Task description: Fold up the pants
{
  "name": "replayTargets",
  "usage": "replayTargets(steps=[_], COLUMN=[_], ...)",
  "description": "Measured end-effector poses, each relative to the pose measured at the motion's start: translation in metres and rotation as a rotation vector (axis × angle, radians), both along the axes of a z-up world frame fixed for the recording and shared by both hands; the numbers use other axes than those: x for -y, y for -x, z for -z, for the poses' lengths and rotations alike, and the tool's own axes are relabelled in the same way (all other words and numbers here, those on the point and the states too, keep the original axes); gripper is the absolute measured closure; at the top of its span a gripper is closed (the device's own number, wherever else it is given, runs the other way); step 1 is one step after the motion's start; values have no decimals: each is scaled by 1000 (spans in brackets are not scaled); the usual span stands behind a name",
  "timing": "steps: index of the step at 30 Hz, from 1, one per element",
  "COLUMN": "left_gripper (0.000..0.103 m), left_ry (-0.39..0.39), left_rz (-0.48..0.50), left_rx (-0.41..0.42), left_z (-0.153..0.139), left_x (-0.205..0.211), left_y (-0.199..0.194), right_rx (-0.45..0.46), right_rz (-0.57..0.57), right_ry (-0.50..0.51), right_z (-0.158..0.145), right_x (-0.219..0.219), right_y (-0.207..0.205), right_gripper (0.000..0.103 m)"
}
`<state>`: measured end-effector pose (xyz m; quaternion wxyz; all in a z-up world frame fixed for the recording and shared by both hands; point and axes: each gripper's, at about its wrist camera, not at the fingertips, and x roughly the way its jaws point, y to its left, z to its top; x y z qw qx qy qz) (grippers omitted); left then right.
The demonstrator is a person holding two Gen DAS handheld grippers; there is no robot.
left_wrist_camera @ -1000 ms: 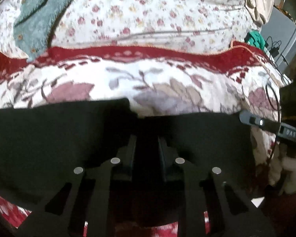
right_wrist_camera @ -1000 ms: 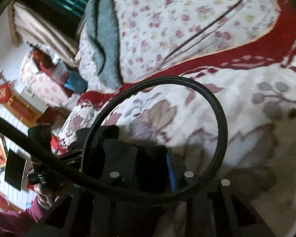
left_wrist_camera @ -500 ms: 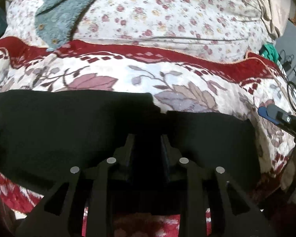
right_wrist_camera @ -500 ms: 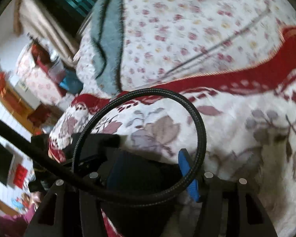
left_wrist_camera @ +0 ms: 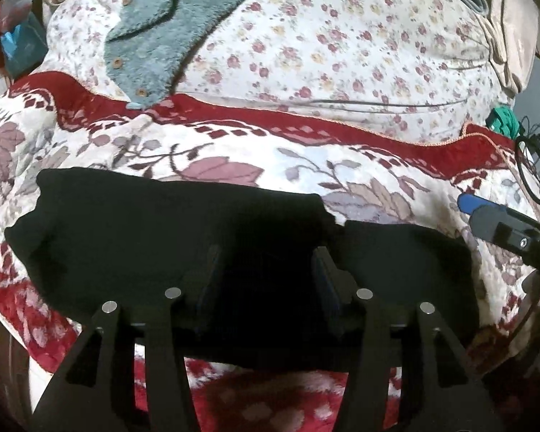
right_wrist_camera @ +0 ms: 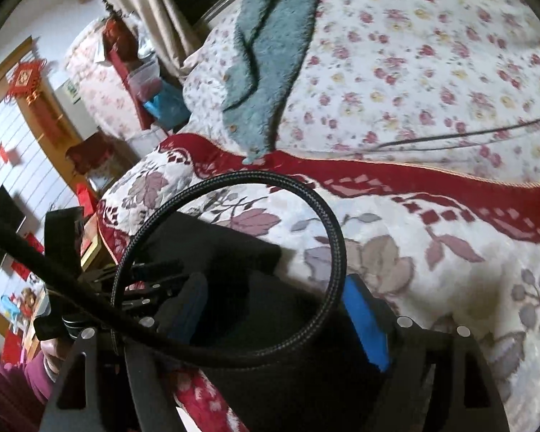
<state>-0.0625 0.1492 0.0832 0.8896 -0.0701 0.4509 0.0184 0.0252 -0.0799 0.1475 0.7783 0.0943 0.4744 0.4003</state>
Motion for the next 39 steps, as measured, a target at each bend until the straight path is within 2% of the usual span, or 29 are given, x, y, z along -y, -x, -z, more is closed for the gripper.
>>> replayTargets(steps=[5, 9, 12, 18, 24, 28, 33, 37, 39], left_gripper=[53, 53, 53, 53, 53, 53, 53, 53, 53], left_ry=[20, 102, 156, 183, 303, 313, 386, 447, 443], left_rz=[-31, -72, -131, -264, -404, -418, -432, -422, -420], left_rx=[-6, 17, 22, 0, -66, -92, -137, -164, -175], left_z=[0, -3, -5, -7, 9, 19, 32, 42, 44], left_x=[-15, -41, -69, -124, -178, -190, -202, -209, -210], left_y=[6, 19, 32, 52, 64, 64, 52, 41, 36], right_rx=[1, 6, 11, -37, -79, -60, -34, -20, 0], right_rz=[-49, -80, -116, -217, -332, -424, -546, -610, -632], right_ry=[7, -10, -9, -22, -45, -48, 35, 88, 125], right_z=[-1, -4, -6, -2, 2, 2, 15, 31, 40], right_x=[-25, -44, -61, -117, -185, -232, -300, -337, -355], right_y=[0, -3, -5, -15, -34, -39, -41, -42, -42], right_gripper=[28, 28, 28, 28, 28, 25, 24, 24, 24])
